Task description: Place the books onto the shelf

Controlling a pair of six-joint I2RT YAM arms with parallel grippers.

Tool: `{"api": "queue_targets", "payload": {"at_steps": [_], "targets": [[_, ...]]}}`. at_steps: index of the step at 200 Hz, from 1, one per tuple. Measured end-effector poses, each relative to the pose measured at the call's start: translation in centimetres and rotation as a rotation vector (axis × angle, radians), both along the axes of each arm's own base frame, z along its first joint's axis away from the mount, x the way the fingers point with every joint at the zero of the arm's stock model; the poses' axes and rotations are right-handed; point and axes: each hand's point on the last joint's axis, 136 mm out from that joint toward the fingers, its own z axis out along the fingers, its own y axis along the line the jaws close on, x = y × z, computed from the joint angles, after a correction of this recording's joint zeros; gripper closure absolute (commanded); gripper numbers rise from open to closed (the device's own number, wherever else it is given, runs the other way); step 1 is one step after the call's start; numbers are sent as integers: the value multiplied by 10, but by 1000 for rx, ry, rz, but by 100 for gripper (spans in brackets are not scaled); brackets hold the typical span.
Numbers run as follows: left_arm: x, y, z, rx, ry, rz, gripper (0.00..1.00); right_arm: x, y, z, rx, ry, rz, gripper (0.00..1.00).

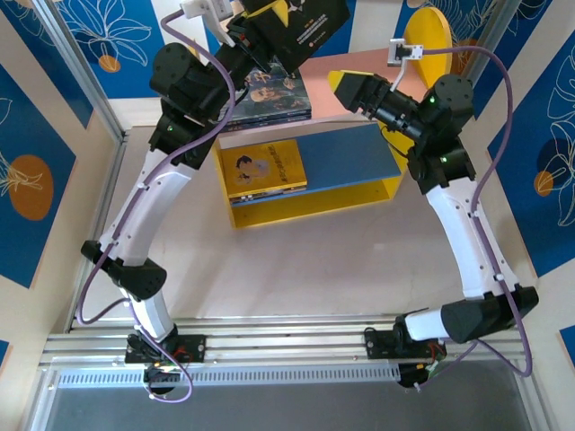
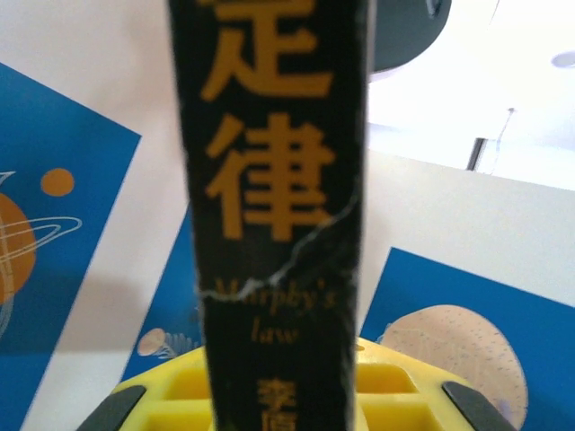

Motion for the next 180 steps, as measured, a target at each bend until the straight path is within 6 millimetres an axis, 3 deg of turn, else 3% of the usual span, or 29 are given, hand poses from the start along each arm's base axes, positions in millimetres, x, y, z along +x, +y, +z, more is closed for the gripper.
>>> {"api": "queue_targets", "payload": {"at_steps": [48, 104, 141, 180], "targets": [[-10, -4, 7, -45, -21, -81, 100, 9, 7, 14, 72, -35, 60, 4], [2, -14, -13, -49, 15, -104, 100, -1, 12, 31, 110, -126, 117, 5], [4, -17, -17, -84, 32, -139, 100, -4, 18, 38, 132, -159, 143, 10], [-2, -15, -11, -130, 20, -182, 100, 7, 23, 37, 184, -154, 168, 18]]}}
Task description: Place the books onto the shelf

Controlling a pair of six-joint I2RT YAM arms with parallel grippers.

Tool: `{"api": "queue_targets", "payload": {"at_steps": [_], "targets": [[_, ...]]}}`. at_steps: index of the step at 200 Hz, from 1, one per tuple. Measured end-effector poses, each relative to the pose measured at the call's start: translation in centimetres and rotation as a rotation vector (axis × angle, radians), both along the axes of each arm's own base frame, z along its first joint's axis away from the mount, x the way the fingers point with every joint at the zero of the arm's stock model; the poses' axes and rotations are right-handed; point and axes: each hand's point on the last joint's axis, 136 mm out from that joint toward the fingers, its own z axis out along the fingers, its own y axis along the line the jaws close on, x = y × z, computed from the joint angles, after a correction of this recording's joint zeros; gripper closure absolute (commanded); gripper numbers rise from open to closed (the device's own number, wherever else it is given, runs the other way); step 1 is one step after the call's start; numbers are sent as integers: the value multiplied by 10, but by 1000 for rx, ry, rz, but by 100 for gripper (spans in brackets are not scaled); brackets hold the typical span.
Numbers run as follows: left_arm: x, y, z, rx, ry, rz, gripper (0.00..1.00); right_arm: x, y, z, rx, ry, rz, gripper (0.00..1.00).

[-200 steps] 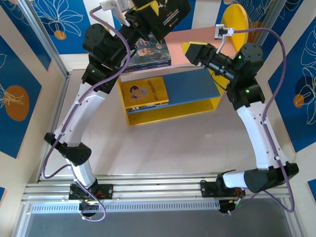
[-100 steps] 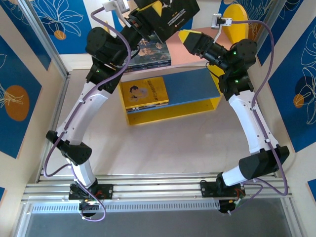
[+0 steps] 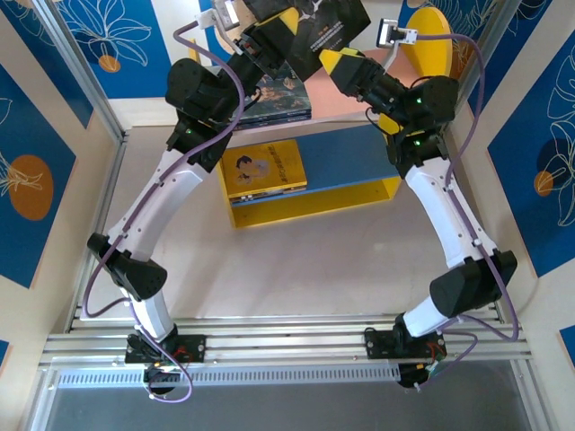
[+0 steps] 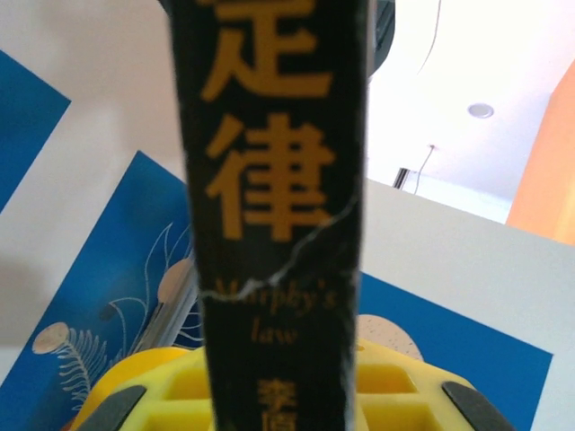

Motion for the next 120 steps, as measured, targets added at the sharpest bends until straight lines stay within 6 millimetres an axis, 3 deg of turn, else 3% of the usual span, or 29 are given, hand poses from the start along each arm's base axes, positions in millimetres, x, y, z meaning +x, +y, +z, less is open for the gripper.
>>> {"api": "queue_targets", "payload": {"at_steps": [32, 57, 67, 112, 120], "targets": [[-4, 1, 4, -28, -11, -23, 100, 10, 4, -4, 31, 12, 21, 27], [-3, 1, 2, -34, -2, -34, 100, 6, 5, 1, 51, -12, 35, 38], [-4, 0, 2, -34, -1, -38, 100, 4, 4, 4, 57, -27, 36, 46], [-4, 1, 2, -40, 0, -44, 100, -7, 4, 13, 82, -69, 58, 96], [-3, 1, 3, -40, -4, -42, 100, -8, 4, 14, 82, -73, 59, 100]]}}
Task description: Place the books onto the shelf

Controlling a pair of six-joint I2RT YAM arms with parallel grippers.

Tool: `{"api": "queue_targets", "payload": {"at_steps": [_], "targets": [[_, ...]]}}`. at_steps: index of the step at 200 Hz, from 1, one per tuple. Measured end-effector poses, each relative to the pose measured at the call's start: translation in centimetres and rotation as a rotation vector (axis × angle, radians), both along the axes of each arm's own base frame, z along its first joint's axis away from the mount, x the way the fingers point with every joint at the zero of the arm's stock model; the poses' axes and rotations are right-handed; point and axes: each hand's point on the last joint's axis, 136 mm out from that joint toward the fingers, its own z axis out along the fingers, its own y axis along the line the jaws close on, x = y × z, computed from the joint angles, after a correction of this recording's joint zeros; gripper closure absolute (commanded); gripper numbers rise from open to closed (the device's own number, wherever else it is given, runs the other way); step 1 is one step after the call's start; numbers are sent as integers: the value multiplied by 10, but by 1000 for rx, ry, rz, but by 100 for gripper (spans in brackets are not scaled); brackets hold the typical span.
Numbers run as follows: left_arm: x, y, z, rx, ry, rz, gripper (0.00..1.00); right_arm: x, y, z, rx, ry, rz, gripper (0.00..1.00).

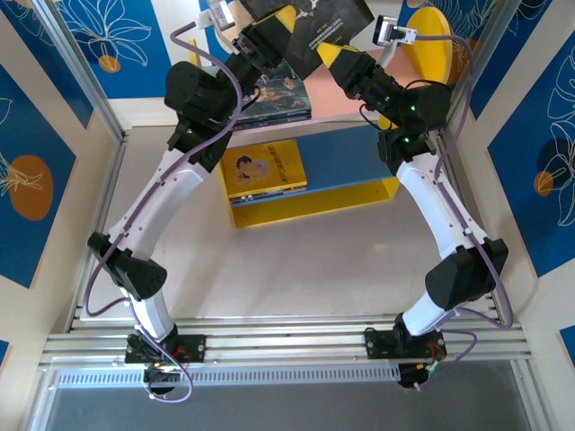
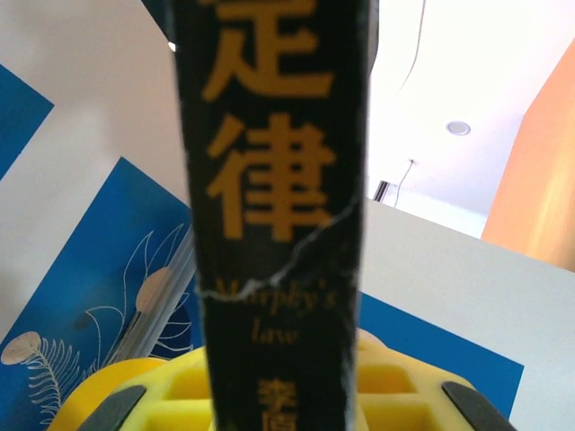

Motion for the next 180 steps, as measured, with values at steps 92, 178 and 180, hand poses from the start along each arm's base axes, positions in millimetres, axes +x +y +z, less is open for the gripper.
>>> {"api": "queue_targets", "payload": {"at_steps": [92, 178, 180], "targets": [[3, 10, -46, 147, 88, 5, 43, 2, -7, -22, -128, 35, -59, 100], [-32, 80, -84, 402, 187, 63, 41, -14, -37, -42, -304, 5, -155, 100], [-33, 81, -83, 409, 182, 58, 41, -15, -36, -43, -310, 1, -152, 100]]}}
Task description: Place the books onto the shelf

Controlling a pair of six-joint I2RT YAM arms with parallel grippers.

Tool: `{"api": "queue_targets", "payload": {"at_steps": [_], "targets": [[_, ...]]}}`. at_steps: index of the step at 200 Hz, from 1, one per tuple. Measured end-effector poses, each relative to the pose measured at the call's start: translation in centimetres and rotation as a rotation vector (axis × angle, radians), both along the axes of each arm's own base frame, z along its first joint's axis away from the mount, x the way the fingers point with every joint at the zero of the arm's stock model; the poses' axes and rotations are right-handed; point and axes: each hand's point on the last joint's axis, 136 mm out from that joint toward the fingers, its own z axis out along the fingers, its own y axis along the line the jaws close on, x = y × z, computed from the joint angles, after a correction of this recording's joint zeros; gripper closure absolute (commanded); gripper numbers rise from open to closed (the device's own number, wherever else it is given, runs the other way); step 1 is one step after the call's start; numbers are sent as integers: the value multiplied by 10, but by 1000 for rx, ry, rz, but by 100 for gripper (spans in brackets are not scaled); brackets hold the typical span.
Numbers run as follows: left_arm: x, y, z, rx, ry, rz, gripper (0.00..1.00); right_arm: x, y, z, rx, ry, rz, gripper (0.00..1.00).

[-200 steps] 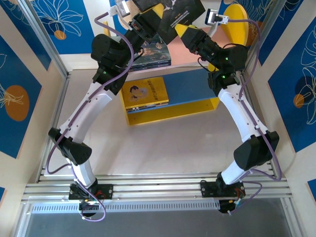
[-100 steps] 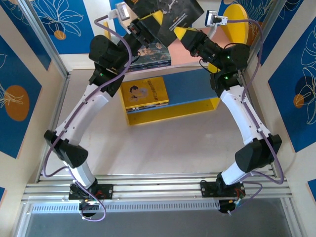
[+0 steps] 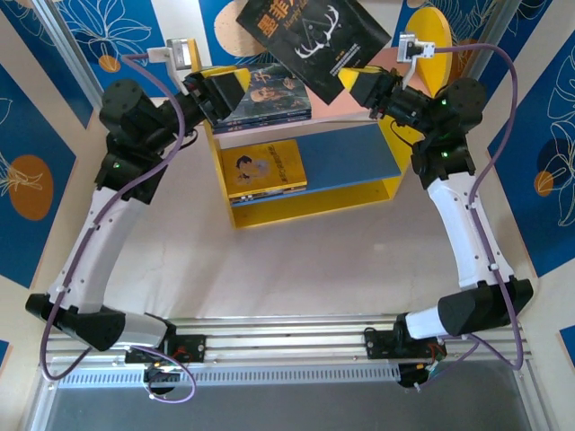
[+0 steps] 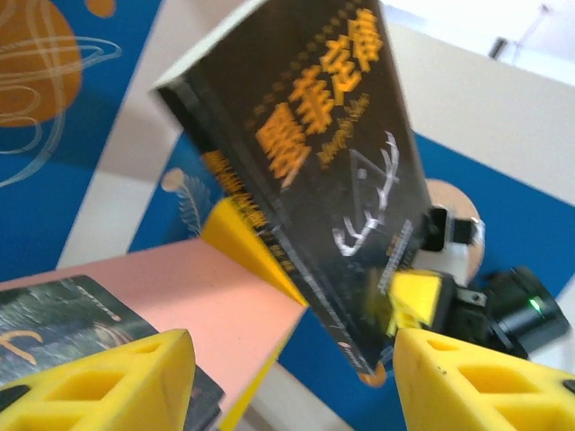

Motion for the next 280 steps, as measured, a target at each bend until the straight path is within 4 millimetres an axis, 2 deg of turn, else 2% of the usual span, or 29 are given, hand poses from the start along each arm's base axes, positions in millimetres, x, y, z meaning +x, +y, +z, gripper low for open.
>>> {"api": "queue_targets", "payload": {"at_steps": [24, 67, 92, 153, 221, 280], "targets": [[-10, 10, -1, 58, -1, -47, 41, -10, 4, -12, -82, -21, 24, 100], [-15, 20, -25, 151, 58, -72, 41, -28, 7, -30, -183, -44, 74, 100], [-19, 23, -31, 188, 71, -75, 41, -37, 8, -34, -208, -54, 97, 100], [-37, 26, -17, 229, 22, -97, 40, -48, 11, -40, -231, -60, 160, 100], [-21, 21, -38, 269, 79, -112, 38, -60, 13, -41, -239, -69, 230, 100], [-28, 17, -38, 272, 71, -158, 40, -64, 20, -35, -251, -83, 300, 100]]}}
